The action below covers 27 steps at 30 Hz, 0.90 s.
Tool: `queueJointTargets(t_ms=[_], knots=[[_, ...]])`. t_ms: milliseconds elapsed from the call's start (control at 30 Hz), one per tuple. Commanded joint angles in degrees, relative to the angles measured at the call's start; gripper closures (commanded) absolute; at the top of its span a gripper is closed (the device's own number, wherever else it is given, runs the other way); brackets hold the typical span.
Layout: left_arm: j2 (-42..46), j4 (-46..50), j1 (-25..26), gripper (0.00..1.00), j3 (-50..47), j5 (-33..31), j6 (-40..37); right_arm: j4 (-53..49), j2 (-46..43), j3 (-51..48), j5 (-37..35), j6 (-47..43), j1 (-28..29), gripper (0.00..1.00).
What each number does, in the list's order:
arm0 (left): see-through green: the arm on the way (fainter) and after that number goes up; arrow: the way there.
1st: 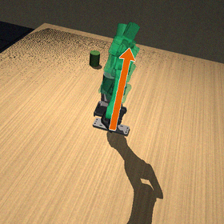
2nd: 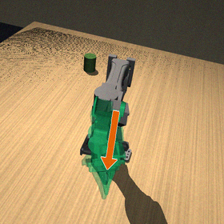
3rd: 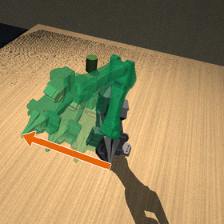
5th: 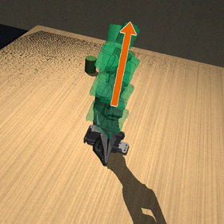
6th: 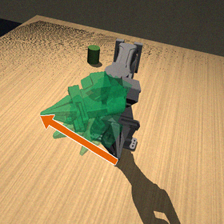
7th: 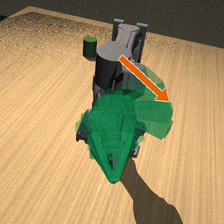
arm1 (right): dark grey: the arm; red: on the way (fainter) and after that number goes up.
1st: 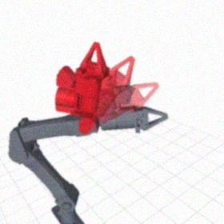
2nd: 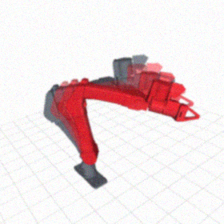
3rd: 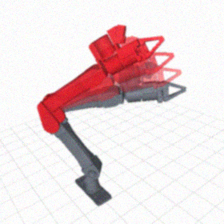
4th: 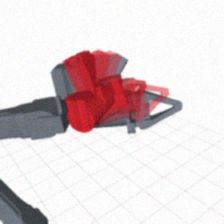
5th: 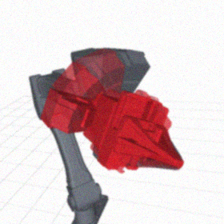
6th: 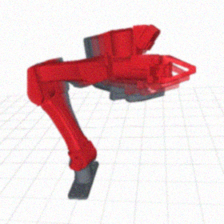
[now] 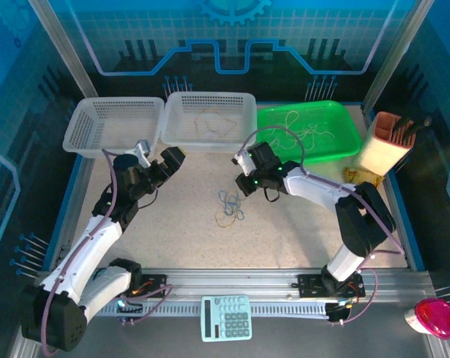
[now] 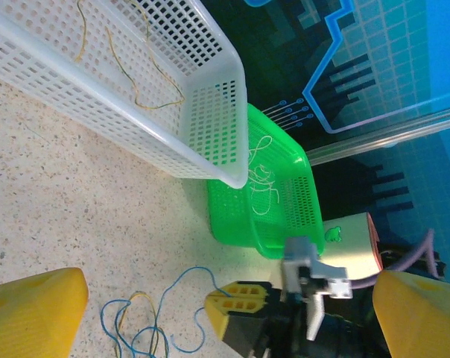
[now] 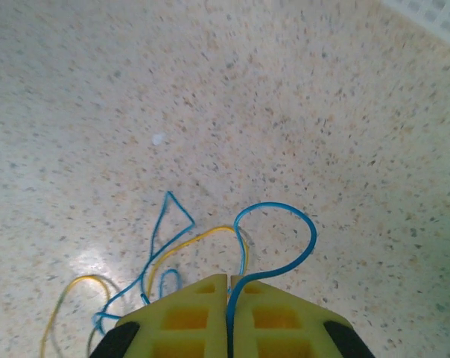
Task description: Untangle the cables
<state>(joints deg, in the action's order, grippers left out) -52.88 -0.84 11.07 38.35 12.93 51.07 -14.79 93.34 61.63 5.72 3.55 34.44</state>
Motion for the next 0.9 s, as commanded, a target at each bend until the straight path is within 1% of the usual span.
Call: queueJointTargets(t_ms=[0,167,300,533,733,867], knots=[[0.3,-2.2,-0.6,0.01,-0.5,1.8,0.6,-2.3,-5.8,1.9,1.7,-0.2,-0.4,1.00],[-0.2,-2.2,-0.6,0.01,0.0,2.9,1.5,-2.2,-12.8,3.3,4.8,1.5,-0.5,1.00],[-1.1,-3.6,-0.6,0.01,0.6,4.5,3.7,-0.7,-17.1,4.4,7.0,2.9,-0.7,1.00],[-3.5,-6.5,-0.6,0.01,2.1,7.9,6.4,4.1,-22.0,5.2,13.1,8.2,-3.2,1.00],[-6.1,-11.7,-0.4,0.01,1.4,10.5,10.9,7.6,-23.6,5.4,18.3,12.7,-6.0,1.00],[-8.2,-13.8,0.7,0.02,1.2,10.7,11.4,8.8,-23.1,5.9,20.5,14.6,-7.0,1.00]])
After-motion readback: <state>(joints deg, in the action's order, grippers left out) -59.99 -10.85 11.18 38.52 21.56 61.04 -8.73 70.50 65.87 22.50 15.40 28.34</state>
